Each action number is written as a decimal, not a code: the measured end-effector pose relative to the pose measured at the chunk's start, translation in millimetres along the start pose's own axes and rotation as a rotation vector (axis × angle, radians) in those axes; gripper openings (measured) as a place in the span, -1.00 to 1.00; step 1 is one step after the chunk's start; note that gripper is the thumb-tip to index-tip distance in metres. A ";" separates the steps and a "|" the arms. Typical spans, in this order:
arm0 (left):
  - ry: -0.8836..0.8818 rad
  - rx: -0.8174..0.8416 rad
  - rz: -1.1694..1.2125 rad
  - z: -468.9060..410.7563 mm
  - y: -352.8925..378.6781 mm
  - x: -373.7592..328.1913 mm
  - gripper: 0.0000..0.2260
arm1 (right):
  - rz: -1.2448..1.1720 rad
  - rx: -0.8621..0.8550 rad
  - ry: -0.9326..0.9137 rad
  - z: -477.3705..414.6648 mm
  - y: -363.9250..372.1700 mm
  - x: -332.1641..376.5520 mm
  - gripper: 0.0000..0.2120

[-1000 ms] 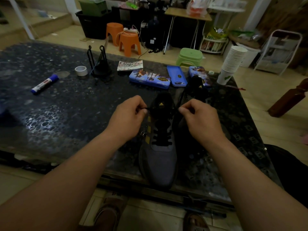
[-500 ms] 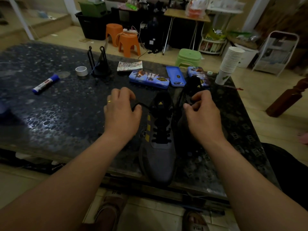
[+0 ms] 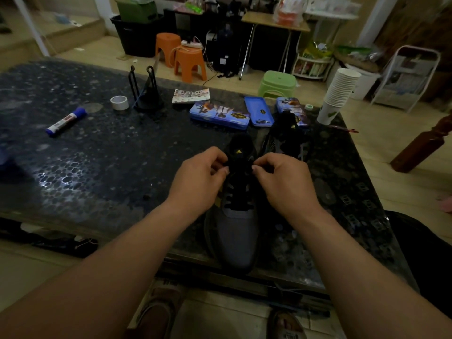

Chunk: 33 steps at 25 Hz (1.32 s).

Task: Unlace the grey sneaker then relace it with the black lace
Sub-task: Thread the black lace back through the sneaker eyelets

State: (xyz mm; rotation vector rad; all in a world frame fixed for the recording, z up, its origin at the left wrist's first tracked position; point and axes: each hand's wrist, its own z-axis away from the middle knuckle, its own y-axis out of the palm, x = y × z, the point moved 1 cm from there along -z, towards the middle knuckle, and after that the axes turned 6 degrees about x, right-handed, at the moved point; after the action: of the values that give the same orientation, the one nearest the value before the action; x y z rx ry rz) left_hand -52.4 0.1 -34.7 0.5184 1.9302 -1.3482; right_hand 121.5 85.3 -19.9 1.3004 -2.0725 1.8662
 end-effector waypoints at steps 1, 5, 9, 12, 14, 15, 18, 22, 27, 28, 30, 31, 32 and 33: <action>0.022 -0.012 -0.032 -0.1 0.7 0.3 -0.89 | 0.042 -0.011 -0.030 -0.5 2.0 0.2 -0.91; 0.107 -0.057 -0.132 -1.4 3.2 -1.2 -0.95 | 0.089 -0.029 -0.078 -3.0 5.3 2.4 -0.92; 0.115 -0.077 -0.165 -1.9 -1.3 -3.9 -0.93 | -0.055 0.040 0.006 -3.1 -5.0 6.5 -0.90; 0.145 -0.071 -0.276 -2.9 -4.5 -10.8 -0.93 | 0.049 0.082 -0.027 -2.8 -12.2 14.5 -0.88; 0.169 -0.052 -0.205 -2.3 -3.0 -14.1 -0.93 | -0.012 0.052 -0.048 -2.8 -12.5 14.7 -0.86; 0.167 -0.043 -0.134 -2.1 -2.4 -13.5 -0.93 | -0.105 0.044 -0.029 -3.3 -12.3 12.5 -0.85; 0.084 -0.095 -0.018 -5.9 -5.6 0.8 -0.96 | -0.193 0.109 0.043 -7.7 -6.5 -5.6 -0.96; -0.013 0.061 -0.094 -6.5 -6.1 8.9 -0.86 | -0.095 0.184 -0.003 -11.2 2.6 -12.1 -0.87; -0.019 -0.032 -0.126 -8.7 -13.5 10.0 -0.88 | -0.030 0.067 0.011 -14.7 -7.4 -7.8 -0.89; -0.040 -0.113 -0.144 -9.3 -16.5 12.5 -0.88 | -0.022 0.021 0.035 -14.7 -11.6 -7.2 -0.89; -0.089 -0.246 -0.202 -5.7 -17.4 12.0 -0.84 | -0.001 -0.016 0.122 -11.8 -15.8 -4.3 -0.88; -0.141 -0.227 -0.194 -2.8 -12.8 7.8 -0.78 | -0.004 0.027 0.179 -9.1 -15.1 -1.7 -0.87; -0.203 -0.141 -0.173 -0.1 -5.4 2.5 -0.71 | -0.007 0.104 0.227 -5.8 -12.2 1.4 -0.83; -0.248 -0.033 -0.159 2.7 3.4 -2.7 -0.65 | -0.011 0.190 0.253 -2.1 -8.2 4.9 -0.78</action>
State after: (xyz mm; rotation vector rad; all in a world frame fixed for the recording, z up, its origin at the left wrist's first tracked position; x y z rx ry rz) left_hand -47.5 -0.9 -35.5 0.1738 1.8151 -1.4046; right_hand 122.4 85.2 -10.1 1.0397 -1.7980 2.1393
